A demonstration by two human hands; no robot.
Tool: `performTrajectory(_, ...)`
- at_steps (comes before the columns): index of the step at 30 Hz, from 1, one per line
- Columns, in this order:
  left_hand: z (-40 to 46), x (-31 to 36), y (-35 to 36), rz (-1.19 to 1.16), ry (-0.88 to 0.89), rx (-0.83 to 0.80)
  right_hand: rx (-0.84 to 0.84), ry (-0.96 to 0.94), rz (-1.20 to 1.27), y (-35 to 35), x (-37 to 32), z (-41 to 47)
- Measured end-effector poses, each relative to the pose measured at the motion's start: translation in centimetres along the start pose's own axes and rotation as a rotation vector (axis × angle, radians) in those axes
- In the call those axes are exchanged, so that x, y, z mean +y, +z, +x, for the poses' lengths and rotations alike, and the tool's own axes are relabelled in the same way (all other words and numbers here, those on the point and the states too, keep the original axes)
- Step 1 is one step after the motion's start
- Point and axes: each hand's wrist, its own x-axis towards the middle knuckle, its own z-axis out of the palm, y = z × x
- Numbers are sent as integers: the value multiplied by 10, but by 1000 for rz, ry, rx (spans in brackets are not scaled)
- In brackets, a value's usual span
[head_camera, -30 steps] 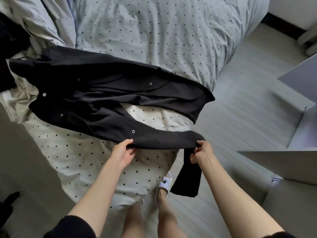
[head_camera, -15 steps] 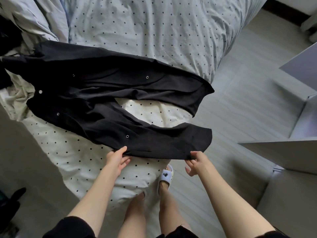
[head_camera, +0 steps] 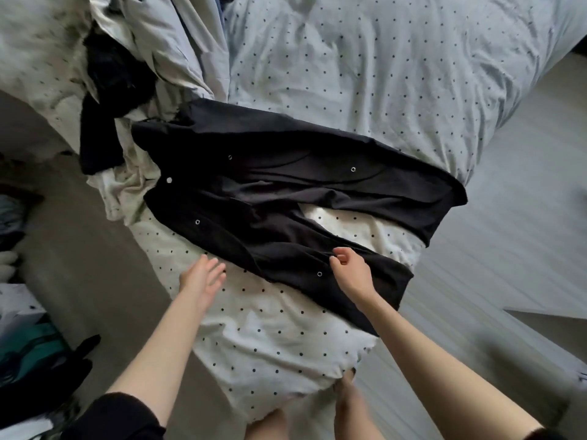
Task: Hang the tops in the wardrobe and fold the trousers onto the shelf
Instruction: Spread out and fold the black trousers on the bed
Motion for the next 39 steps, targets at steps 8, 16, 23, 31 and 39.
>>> performTrajectory(8, 88, 85, -15, -52, -109, -11, 36, -164, -660, 101, -26, -1)
performTrajectory(16, 126, 109, -28, -142, -177, -156, 223, -133, -934, 141, -22, 3)
performTrajectory(23, 108, 98, -59, -25, 41, 33, 391, -189, -886, 126, -22, -12)
performTrajectory(31, 35, 54, -109, 41, 114, 241, 55, -134, -975, 115, 6, -72)
performTrajectory(39, -1, 22, -135, -22, 189, 330, 289, 617, 529, 86, 50, -93)
